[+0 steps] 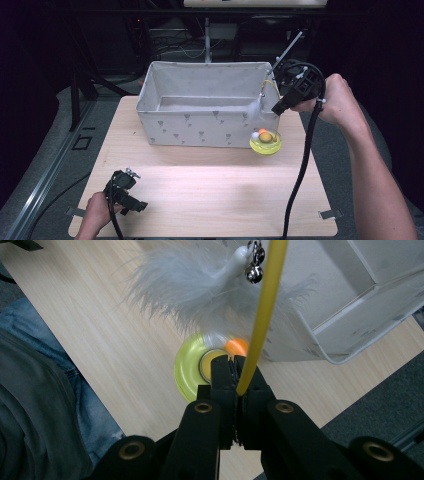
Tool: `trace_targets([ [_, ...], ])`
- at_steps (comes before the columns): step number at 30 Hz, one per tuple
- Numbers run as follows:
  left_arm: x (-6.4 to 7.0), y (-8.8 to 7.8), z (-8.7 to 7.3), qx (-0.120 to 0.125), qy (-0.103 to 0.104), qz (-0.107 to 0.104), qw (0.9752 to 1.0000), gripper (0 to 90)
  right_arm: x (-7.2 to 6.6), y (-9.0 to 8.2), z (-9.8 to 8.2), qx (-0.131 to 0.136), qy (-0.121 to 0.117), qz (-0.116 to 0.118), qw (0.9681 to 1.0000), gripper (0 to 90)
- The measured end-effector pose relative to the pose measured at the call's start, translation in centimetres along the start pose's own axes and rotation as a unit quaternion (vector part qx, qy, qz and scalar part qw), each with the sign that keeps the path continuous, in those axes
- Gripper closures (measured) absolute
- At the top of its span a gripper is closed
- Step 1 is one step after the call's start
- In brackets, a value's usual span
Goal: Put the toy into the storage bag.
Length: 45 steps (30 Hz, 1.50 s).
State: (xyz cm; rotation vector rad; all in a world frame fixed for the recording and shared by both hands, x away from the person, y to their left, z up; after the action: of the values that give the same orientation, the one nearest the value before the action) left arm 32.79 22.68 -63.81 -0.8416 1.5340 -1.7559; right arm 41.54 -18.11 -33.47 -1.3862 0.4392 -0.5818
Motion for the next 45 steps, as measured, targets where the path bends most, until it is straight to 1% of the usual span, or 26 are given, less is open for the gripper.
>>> trace_targets([
  [1,0.0,0.0,0.0,0.000,0.000,0.000,1.0000,4.5,0.0,0.0,0.0,0.000,0.000,0.000,1.0000,88.3],
  [4,0.0,0.0,-0.1,-0.002,0.001,-0.001,1.0000,4.6,0.2,-0.8,0.3,0.004,0.001,0.000,1.0000,88.3],
  [5,0.0,0.0,-0.1,-0.002,0.001,-0.001,1.0000,4.6,0.2,-0.8,0.3,0.004,0.001,0.000,1.0000,88.3],
  [6,0.0,0.0,0.0,-0.001,0.000,0.001,1.0000,4.6,0.3,-1.1,0.4,0.000,0.000,-0.002,1.0000,88.3],
  [9,0.0,0.0,0.0,-0.001,0.001,0.000,1.0000,4.6,0.3,-1.4,0.6,0.001,0.002,0.000,1.0000,88.3],
  [11,0.1,0.0,0.0,-0.001,0.001,-0.002,1.0000,4.6,0.5,-2.0,0.9,0.001,0.001,0.000,1.0000,88.3],
  [12,0.1,0.0,0.0,-0.002,0.002,-0.003,1.0000,4.5,0.5,-2.1,1.0,0.004,0.001,0.001,1.0000,88.3],
  [15,0.1,0.0,0.0,-0.002,0.002,-0.001,1.0000,4.6,0.6,-2.4,1.1,0.002,0.000,0.001,1.0000,88.3],
  [28,0.1,0.0,-0.1,-0.004,0.003,-0.002,1.0000,4.6,1.4,-4.5,2.3,0.010,0.010,-0.004,0.9999,88.3],
  [29,0.1,0.0,-0.1,-0.005,0.003,-0.003,1.0000,4.6,1.5,-4.7,2.3,0.007,0.010,-0.006,0.9999,88.3],
  [31,0.0,0.0,-0.1,-0.005,0.003,-0.002,1.0000,4.5,1.6,-5.0,2.6,0.013,0.016,-0.004,0.9998,88.3],
  [32,0.0,0.0,-0.2,-0.005,0.002,-0.002,1.0000,4.6,1.9,-5.3,2.8,0.012,0.017,-0.006,0.9998,88.3],
  [42,0.0,0.0,-0.1,-0.005,0.001,-0.003,1.0000,4.5,2.9,-6.2,3.7,0.010,0.028,-0.011,0.9995,88.3],
  [45,0.0,0.0,-0.2,-0.006,0.002,-0.002,1.0000,4.5,3.5,-6.6,4.1,0.012,0.033,-0.013,0.9993,88.3],
])
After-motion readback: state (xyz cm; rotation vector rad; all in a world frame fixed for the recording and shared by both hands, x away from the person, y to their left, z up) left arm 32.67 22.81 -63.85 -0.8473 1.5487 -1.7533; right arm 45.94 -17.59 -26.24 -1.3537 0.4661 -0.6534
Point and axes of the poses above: each handheld gripper's, and its own axes: y roughly forward along the jaws, z roughly out of its top, x roughly to its right, the point moved 10 cm from there along y, roughly forward along the jaws, and after that the axes turned 11 degrees about -x, right-handed, at the moved point
